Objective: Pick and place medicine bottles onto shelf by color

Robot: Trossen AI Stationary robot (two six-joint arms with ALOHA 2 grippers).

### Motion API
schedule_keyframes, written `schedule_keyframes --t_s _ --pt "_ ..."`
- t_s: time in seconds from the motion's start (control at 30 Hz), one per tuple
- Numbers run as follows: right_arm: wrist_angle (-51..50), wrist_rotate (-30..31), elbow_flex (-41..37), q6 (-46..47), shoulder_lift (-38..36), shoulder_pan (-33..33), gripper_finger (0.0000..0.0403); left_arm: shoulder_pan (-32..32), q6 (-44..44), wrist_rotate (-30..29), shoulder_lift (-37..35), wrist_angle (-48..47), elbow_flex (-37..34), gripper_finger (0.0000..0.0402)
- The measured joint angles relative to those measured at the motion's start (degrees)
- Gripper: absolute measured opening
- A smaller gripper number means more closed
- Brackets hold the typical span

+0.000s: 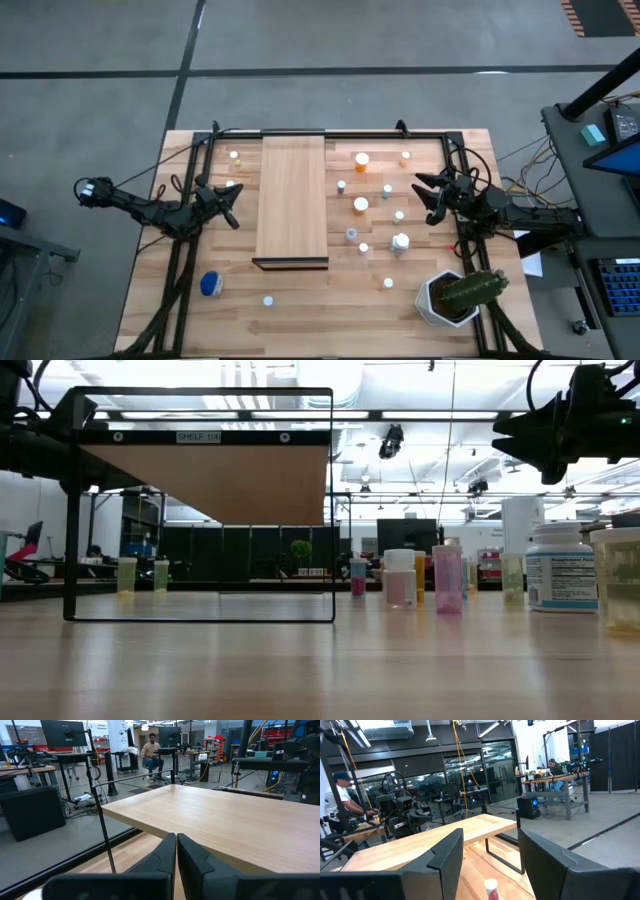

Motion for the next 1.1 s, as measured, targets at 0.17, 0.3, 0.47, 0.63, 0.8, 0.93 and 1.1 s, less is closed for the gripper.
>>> schedule_keyframes --t_s 0.17,0.3,0.47,0.63,0.8,0.93,1.1 --pt "0.22 0.95 -0.01 -2.79 -0.01 -0.11 0.0180 0.00 0.00 -0.02 0.01 0.00 0.01 0.0000" --pt "0.18 1.39 0.00 -0.42 0.02 -0.18 0.0180 0.00 0.00 -0.02 0.00 0.00 -0.01 0.0000" --pt "0.39 1.44 0.00 10.76 0.00 -0.39 0.0180 0.00 0.00 0.00 0.01 0.00 0.01 0.0000" --pt "-0.02 1.05 -0.01 26.99 0.02 -0.37 0.0180 0.00 0.00 0.00 0.01 -0.02 -0.01 0.0000" --pt "0.07 1.07 0.00 30.47 0.02 -0.37 0.0180 0.00 0.00 0.00 0.01 -0.02 0.01 0.0000" --pt "0.07 1.49 0.09 30.26 0.02 -0.37 0.0180 0.00 0.00 0.00 0.01 -0.02 -0.01 0.0000" --pt "1.17 1.51 0.88 30.59 0.01 -0.37 0.0180 0.00 -9.81 0.74 0.01 6.07 -0.01 0.0000"
